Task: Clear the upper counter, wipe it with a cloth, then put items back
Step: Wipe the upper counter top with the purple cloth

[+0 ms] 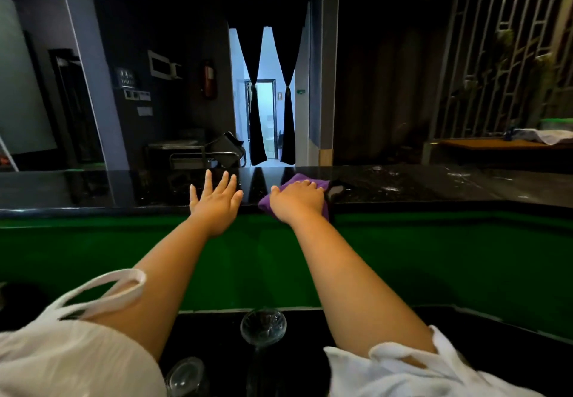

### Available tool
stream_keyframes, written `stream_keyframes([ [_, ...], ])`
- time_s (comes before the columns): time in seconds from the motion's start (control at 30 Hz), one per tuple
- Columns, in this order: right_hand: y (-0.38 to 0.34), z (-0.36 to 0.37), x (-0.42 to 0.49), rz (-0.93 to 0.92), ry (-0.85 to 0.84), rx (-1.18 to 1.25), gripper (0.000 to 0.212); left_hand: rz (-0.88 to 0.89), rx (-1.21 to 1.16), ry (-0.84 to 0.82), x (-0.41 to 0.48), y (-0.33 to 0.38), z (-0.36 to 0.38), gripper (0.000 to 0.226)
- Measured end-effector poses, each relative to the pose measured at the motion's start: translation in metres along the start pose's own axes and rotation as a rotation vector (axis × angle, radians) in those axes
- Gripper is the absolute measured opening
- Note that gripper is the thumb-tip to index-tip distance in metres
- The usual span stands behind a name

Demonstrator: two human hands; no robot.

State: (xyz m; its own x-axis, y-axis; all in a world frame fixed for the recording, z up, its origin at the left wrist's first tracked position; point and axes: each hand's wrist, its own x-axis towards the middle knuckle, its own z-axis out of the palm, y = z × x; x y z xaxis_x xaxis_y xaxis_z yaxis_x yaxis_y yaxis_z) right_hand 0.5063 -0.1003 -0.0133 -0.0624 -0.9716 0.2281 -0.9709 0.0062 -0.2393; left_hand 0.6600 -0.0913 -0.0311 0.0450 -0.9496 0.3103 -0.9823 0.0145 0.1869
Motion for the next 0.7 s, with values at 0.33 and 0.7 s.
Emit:
stream_keyframes([
  [0.33,0.106,-0.027,0.018,-0.135,-0.171,-0.063,0.052,0.061,-0.021,-0.034,-0.003,-0.002,-0.001,0.056],
  [0.7,0.029,-0.005,0.008,-0.128,0.007,0.03,0.056,0.055,-0.022,-0.06,-0.001,-0.001,-0.004,0.056],
])
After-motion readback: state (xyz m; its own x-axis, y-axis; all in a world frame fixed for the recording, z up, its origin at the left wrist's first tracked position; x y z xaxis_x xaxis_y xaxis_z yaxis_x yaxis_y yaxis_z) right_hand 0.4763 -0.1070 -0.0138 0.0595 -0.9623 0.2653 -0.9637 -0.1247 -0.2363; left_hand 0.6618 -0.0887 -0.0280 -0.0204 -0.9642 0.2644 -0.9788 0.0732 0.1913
